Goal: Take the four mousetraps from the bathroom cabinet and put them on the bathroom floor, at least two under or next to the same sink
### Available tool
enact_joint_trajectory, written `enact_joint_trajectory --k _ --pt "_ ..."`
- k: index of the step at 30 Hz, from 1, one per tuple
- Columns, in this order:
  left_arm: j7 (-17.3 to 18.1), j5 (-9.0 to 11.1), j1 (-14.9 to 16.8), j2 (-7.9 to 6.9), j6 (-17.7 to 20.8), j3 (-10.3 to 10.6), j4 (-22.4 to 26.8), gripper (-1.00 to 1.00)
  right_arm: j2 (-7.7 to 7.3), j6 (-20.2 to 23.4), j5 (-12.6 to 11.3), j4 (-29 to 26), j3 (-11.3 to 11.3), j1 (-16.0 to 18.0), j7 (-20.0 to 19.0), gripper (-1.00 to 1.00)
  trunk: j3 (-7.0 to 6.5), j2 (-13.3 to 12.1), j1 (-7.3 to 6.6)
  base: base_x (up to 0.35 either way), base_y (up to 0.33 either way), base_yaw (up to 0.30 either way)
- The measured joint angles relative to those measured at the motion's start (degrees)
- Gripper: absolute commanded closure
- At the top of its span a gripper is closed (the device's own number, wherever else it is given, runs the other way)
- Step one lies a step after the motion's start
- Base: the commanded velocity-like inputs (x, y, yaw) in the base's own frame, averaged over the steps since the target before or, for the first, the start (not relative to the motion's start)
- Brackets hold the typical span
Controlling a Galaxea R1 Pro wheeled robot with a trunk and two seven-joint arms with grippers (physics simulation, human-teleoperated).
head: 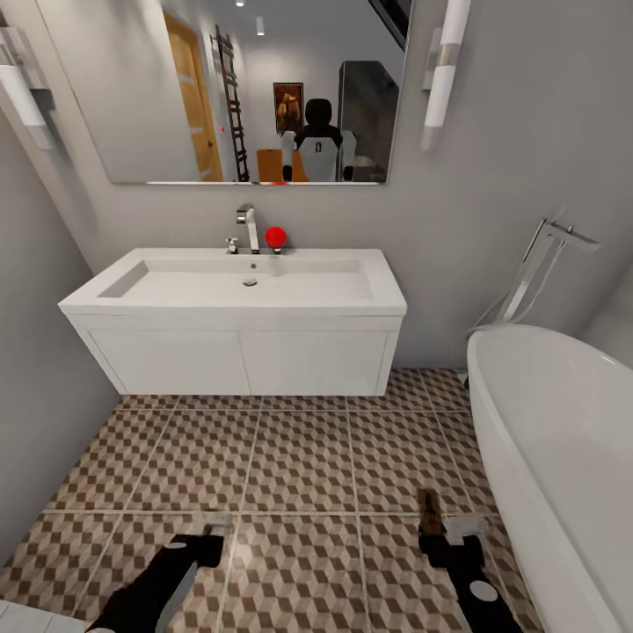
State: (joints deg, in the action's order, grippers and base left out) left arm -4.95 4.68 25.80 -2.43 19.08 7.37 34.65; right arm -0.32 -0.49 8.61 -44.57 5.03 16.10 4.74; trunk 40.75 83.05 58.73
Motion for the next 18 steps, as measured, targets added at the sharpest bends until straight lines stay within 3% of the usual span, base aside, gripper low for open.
enact_joint_trajectory --k 3,7,11,13,15,17,18 --pt "-0.08 -0.09 4.36 0.01 7.30 0.02 3.01 1.00 1.28 4.81 0.04 -2.22 -0.10 4.13 0.03 1.00 0.00 0.00 0.00 0.000 0.000 0.000" --pt "-0.35 -0.08 9.23 -0.08 10.01 -0.01 1.76 1.00 2.97 8.49 0.30 -2.89 -0.10 8.98 0.06 1.00 0.01 0.00 0.00 0.000 0.000 0.000" --pt "-2.56 -0.01 10.86 -0.19 10.16 -0.01 -2.53 1.00 3.40 10.02 0.34 -3.08 -0.11 11.18 -0.08 1.00 0.02 0.00 0.00 0.000 0.000 0.000" --pt "-3.43 0.04 11.09 -0.25 8.97 -0.02 -6.99 1.00 3.50 10.23 0.33 -3.11 -0.13 11.49 -0.12 1.00 0.02 0.00 0.00 0.000 0.000 0.000" --pt "-3.92 0.04 11.23 -0.33 5.40 -0.01 -12.32 1.00 3.55 10.33 0.33 -3.13 -0.15 11.63 -0.15 1.00 0.02 0.00 0.00 0.000 0.000 0.000" --pt "-4.24 0.12 11.30 -0.39 -1.43 -0.07 -18.23 1.00 3.62 10.38 0.32 -3.15 -0.16 11.71 -0.19 1.00 0.02 0.00 0.00 0.000 0.000 0.000" --pt "-4.28 0.14 11.30 -0.40 -3.10 -0.06 -19.44 1.00 3.64 10.36 0.32 -3.17 -0.16 11.72 -0.20 1.00 0.02 0.00 0.00 0.000 0.000 0.000"
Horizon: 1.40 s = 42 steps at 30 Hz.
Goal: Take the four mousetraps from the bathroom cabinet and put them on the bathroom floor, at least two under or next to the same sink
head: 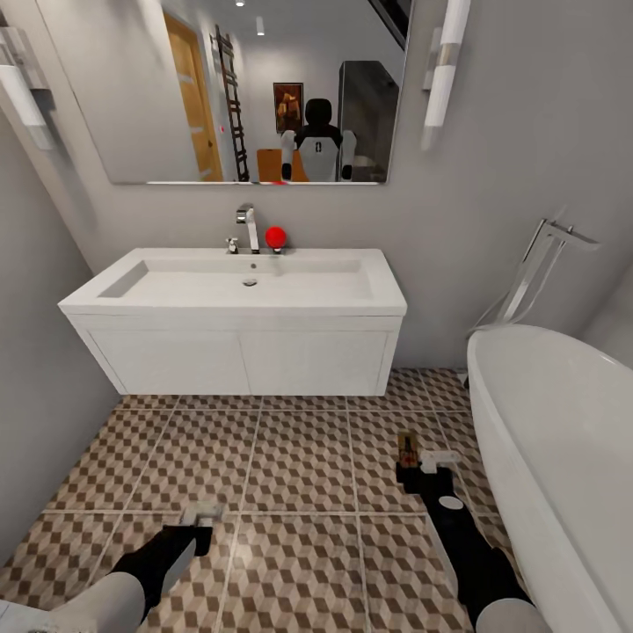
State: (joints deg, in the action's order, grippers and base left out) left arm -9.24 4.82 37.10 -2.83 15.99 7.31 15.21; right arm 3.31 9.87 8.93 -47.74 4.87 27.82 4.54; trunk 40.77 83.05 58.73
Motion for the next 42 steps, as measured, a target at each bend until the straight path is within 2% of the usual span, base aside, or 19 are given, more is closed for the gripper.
enact_joint_trajectory --k 2,7,11,13,18,29,42 --pt "-0.11 0.12 0.03 -0.05 -4.41 -0.01 -3.05 1.00 0.03 -0.18 0.00 -0.04 -0.10 0.04 -0.45 1.00 0.00 0.00 0.00 0.000 0.000 0.000" --pt "-0.18 0.59 0.01 0.08 -7.50 0.01 -4.81 1.00 -0.02 -1.50 0.04 -0.18 -1.65 0.06 -4.72 1.00 0.00 0.00 0.00 0.000 0.000 0.000" --pt "0.08 0.77 0.03 0.37 -7.86 0.11 -3.08 1.00 -0.07 -2.12 0.08 -0.22 -2.19 0.08 -6.81 1.00 0.00 0.00 0.00 0.000 0.000 0.000" --pt "0.12 0.77 0.04 1.50 -7.73 0.26 0.15 1.00 -0.08 -2.20 0.09 -0.22 -2.23 0.09 -7.15 1.00 -0.01 0.00 0.00 0.000 0.000 0.000" --pt "0.10 0.80 0.02 2.63 -7.29 0.43 5.07 1.00 -0.19 -2.25 0.16 -0.22 -2.24 0.09 -7.33 1.00 0.00 0.00 0.00 0.000 0.000 0.000" --pt "0.09 0.85 0.01 3.34 -7.20 0.45 5.67 1.00 -0.09 -2.27 0.18 -0.23 -2.23 0.11 -7.17 1.00 0.00 0.00 0.00 0.000 0.000 0.000" --pt "0.26 0.89 -0.02 3.40 -7.12 0.44 5.68 1.00 -0.14 -2.26 0.18 -0.19 -2.23 0.04 -7.15 1.00 0.00 0.00 0.00 0.000 0.000 0.000"
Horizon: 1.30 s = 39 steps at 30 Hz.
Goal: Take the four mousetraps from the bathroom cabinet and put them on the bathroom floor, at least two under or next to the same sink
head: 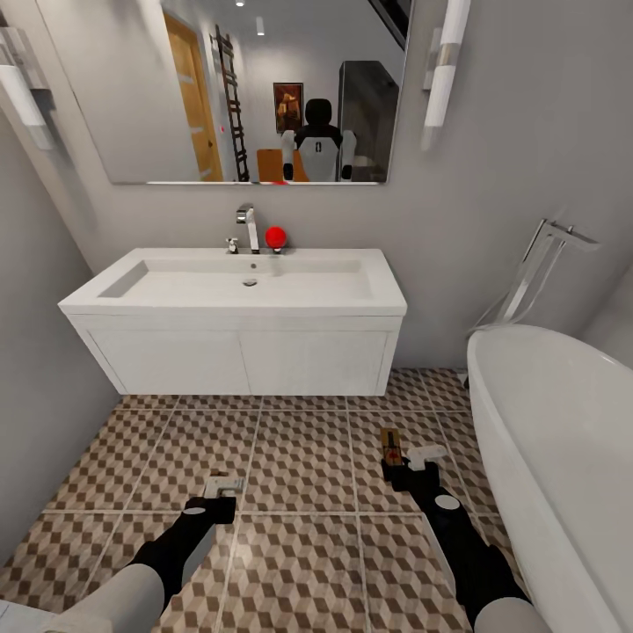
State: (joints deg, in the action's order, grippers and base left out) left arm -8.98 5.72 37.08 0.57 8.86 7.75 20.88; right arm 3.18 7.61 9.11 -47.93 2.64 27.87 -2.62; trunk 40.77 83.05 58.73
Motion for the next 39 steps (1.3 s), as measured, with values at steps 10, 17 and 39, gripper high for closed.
enact_joint_trajectory --k 10,17,39 --pt "0.00 0.04 0.02 0.15 0.01 0.00 -0.07 1.00 0.06 0.00 0.00 -0.01 -0.07 0.05 -0.02 1.00 0.00 0.00 0.00 0.000 0.000 0.000" --pt "0.00 -0.01 0.06 1.01 0.01 0.00 -0.14 1.00 0.01 0.00 0.00 -0.01 -0.01 0.04 0.00 1.00 0.00 0.00 0.00 0.000 0.000 0.000" --pt "-0.06 -0.05 0.05 1.08 -0.07 -0.10 0.39 1.00 -0.08 -2.51 -0.09 0.06 0.03 0.01 -0.29 1.00 0.00 0.00 0.00 0.000 0.000 0.000"
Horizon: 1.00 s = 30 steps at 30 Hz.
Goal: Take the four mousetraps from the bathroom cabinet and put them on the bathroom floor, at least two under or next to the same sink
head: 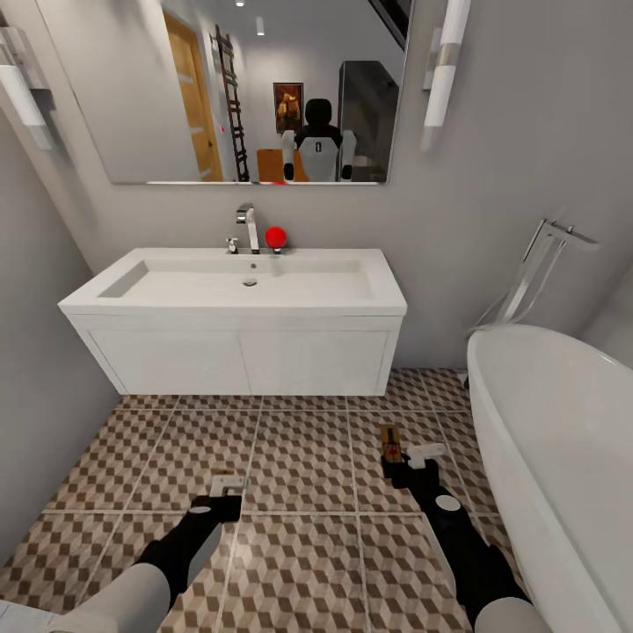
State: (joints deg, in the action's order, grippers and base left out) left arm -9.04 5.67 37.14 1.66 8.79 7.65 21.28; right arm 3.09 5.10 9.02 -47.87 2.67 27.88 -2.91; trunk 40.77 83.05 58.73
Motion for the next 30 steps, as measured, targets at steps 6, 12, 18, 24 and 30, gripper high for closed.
enact_joint_trajectory --k 6,12,18,24,30 --pt "-0.01 0.00 0.02 -0.01 0.03 -0.06 0.77 1.00 -0.19 -0.23 0.01 0.00 0.19 0.02 0.13 1.00 0.00 0.00 0.00 0.000 0.000 0.000" --pt "-0.01 0.08 0.00 0.04 0.69 -0.27 0.99 1.00 -0.05 -0.18 -0.03 0.71 0.01 0.01 0.28 1.00 0.00 0.00 0.00 0.000 0.000 0.000" --pt "-0.04 0.05 0.02 0.82 1.67 -0.22 2.73 1.00 0.22 5.18 0.02 1.75 0.17 0.02 0.78 1.00 0.00 0.00 0.00 0.000 0.000 0.000" --pt "-0.04 0.00 -0.01 0.89 11.88 0.11 12.82 1.00 0.07 15.46 -0.03 0.23 0.51 0.01 0.90 1.00 0.00 0.00 0.00 0.000 0.000 0.000" --pt "-0.01 0.00 -0.01 0.72 14.97 0.25 15.25 1.00 0.03 16.54 -0.01 -0.30 0.57 0.00 1.49 1.00 0.00 0.00 0.00 0.000 0.000 0.000"
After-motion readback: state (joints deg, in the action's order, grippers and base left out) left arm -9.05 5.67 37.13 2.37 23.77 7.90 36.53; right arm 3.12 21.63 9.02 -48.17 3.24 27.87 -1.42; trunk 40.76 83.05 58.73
